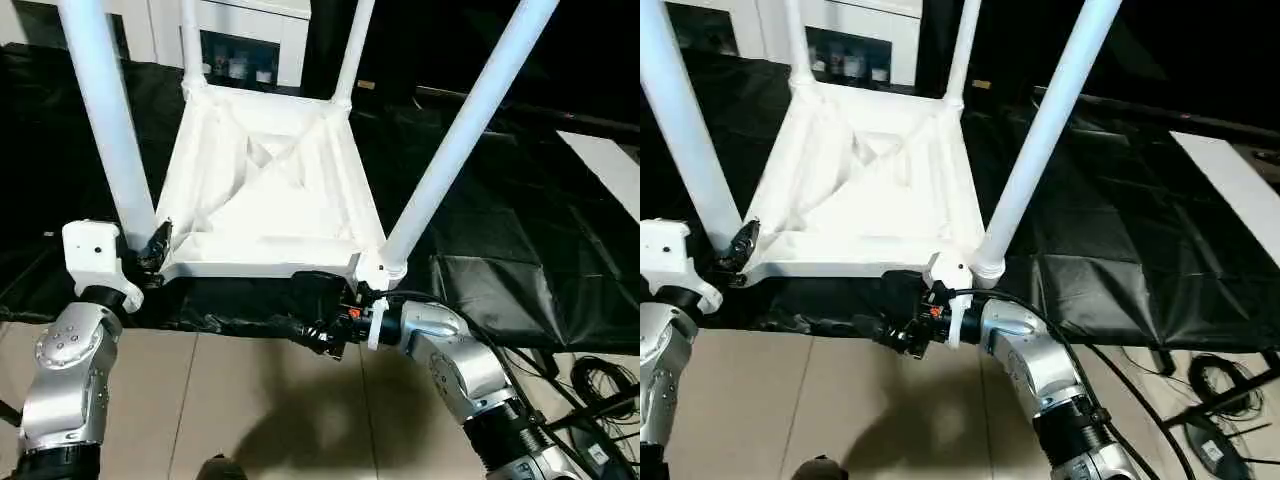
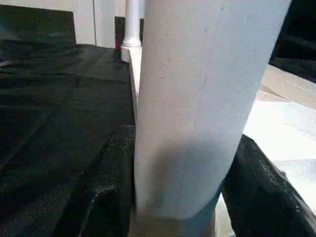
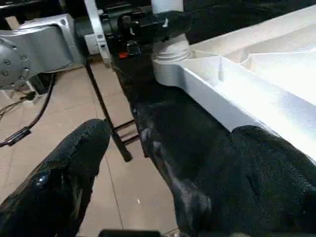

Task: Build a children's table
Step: Flip table

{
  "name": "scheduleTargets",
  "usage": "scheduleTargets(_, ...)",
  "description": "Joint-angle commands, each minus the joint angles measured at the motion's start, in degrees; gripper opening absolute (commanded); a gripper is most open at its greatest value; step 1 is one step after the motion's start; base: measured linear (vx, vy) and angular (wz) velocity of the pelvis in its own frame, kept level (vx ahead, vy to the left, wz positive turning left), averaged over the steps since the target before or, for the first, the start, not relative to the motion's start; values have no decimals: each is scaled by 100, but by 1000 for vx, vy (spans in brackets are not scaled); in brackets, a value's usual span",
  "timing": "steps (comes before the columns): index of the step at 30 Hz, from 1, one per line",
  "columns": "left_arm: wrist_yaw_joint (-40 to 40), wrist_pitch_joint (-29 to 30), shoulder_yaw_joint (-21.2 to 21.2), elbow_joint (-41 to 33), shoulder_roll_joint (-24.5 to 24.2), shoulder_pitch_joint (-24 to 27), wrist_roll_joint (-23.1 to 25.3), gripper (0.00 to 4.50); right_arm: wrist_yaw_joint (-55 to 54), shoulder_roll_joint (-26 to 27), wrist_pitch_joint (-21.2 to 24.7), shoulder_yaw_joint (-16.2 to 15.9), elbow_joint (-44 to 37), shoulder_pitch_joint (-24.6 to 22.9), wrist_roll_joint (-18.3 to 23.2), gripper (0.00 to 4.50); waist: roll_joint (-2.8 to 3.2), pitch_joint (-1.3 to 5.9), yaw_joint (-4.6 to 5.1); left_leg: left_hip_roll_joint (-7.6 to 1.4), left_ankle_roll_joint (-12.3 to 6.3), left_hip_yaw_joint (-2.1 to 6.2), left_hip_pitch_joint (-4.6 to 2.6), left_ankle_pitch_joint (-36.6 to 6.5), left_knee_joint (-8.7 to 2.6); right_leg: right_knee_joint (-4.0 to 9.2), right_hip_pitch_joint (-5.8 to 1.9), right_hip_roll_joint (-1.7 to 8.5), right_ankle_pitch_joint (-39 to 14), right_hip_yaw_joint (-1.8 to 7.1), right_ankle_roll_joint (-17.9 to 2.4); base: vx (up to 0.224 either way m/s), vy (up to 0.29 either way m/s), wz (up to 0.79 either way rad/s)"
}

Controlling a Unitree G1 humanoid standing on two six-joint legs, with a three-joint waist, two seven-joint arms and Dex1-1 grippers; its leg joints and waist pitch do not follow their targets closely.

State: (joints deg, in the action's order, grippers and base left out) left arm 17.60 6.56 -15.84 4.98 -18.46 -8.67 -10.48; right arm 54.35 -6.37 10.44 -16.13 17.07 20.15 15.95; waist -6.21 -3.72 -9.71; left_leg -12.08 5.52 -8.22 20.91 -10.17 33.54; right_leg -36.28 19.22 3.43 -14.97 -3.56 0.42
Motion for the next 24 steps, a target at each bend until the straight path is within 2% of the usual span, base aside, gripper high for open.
scheduleTargets(1,84,95,141,25,33,-93,-77,220,44,-50,-74,99,97,47,54,450,292,390,9,-160,353,25,-134,-994,-454,311,-108,442,1002,238,-1000,0,0,0)
scheduleTargets(2,92,137,151,23,25,-101,-85,220,39,-39,-80,108,110,58,50,450,353,394,2,-157,375,35,-137,-1024,-454,302,-101,443,988,235,-1004,0,0,0)
scheduleTargets(3,112,165,162,22,22,-111,-102,216,10,-21,-100,122,124,65,42,450,366,399,3,-153,377,38,-133,-983,-447,296,-103,439,1068,234,-1012,0,0,0)
scheduleTargets(4,117,172,163,23,19,-115,-107,216,1,-15,-106,127,129,66,40,450,341,401,9,-152,368,29,-133,-977,-444,309,-107,436,1096,235,-1012,0,0,0)
scheduleTargets(5,141,200,170,33,7,-133,-126,215,-40,14,-132,148,151,74,28,450,364,401,8,-151,372,31,-130,-1001,-444,307,-108,439,1112,235,-1023,0,0,0)
scheduleTargets(6,141,200,170,33,7,-133,-126,215,-40,14,-132,148,151,74,28,450,353,403,5,-148,357,28,-124,-1000,-443,300,-111,443,1089,236,-1041,0,0,0)
scheduleTargets(7,178,227,165,49,1,-153,-154,214,-83,47,-163,167,165,53,19,450,387,409,2,-149,355,28,-132,-1024,-438,312,-104,439,1080,237,-1041,0,0,0)
scheduleTargets(9,178,227,165,49,1,-153,-154,213,-83,47,-163,167,165,53,19,450,395,403,-6,-152,341,34,-119,-1039,-448,305,-110,442,1036,234,-1050,0,0,0)
scheduleTargets(10,194,309,142,46,15,-172,-227,213,-122,72,-185,177,163,23,10,450,447,405,-10,-150,350,42,-118,-1062,-446,299,-104,445,1017,235,-1050,0,0,0)
scheduleTargets(11,182,401,88,32,55,-207,-338,213,-170,92,-201,188,154,-5,3,450,430,412,-6,-144,342,32,-112,-1045,-434,299,-112,449,1054,242,-1061,0,0,0)
scheduleTargets(12,99,687,-146,-26,253,-364,-785,212,-423,136,-188,235,154,-58,-69,450,453,408,-14,-147,384,28,-113,-1077,-445,296,-100,457,970,244,-1096,0,0,0)
scheduleTargets(14,76,751,-206,-39,306,-407,-896,212,-491,144,-179,247,158,-66,-89,450,424,410,-17,-141,354,21,-105,-1060,-441,307,-112,451,900,249,-1129,0,0,0)
scheduleTargets(15,55,878,-290,-107,405,-467,-1122,212,-657,165,-152,283,217,-57,-145,450,419,417,-29,-130,293,17,-80,-900,-423,299,-125,457,976,259,-1107,0,0,0)
scheduleTargets(17,34,1031,-370,-201,519,-524,-1386,212,-875,202,-135,343,298,-43,-204,450,435,422,-34,-121,281,10,-57,-711,-405,277,-112,459,1092,267,-1117,0,0,0)
scheduleTargets(18,7,1193,-421,-306,638,-563,-1631,212,-1118,270,-137,452,413,-24,-218,450,437,414,-43,-117,260,3,-57,-756,-407,289,-106,455,1018,264,-1106,0,0,0)
scheduleTargets(22,24,1512,-361,-612,955,-606,-2136,212,-1572,453,-120,760,644,13,-102,450,428,411,-38,-127,286,-3,-56,-779,-410,288,-92,452,903,264,-1203,0,0,0)
scheduleTargets(24,110,1645,-175,-772,1058,-574,-2158,212,-1703,554,-100,897,700,28,13,450,460,427,-48,-133,256,-1,-52,-682,-396,270,-93,440,1083,261,-1203,0,0,0)
